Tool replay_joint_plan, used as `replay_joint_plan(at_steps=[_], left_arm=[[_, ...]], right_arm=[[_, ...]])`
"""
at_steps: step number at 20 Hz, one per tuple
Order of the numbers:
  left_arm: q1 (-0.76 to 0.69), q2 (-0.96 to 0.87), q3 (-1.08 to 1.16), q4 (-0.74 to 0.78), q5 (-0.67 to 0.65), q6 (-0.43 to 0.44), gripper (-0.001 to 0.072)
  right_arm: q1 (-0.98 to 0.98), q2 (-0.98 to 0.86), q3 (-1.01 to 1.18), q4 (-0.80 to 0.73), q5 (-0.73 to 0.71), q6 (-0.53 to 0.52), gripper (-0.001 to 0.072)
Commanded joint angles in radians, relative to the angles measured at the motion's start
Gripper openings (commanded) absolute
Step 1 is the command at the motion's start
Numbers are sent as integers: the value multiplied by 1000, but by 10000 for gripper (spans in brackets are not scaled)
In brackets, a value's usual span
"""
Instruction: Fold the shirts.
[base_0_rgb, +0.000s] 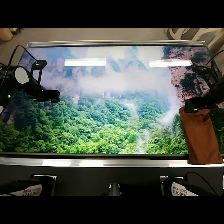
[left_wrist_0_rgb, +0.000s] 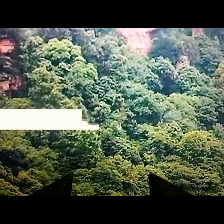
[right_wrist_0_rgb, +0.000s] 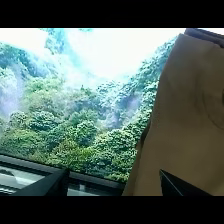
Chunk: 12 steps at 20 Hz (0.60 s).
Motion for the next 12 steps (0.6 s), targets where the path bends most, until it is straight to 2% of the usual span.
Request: replay_joint_plan(at_steps=[1,12], left_arm=[[0,5,-11,-2,19,-1,573],[0,-9,-11,-2,19,-1,573]], right_arm=[[20,-1,-11,-23,21,-10,606],[20,-1,-11,-23,21,-10,606]])
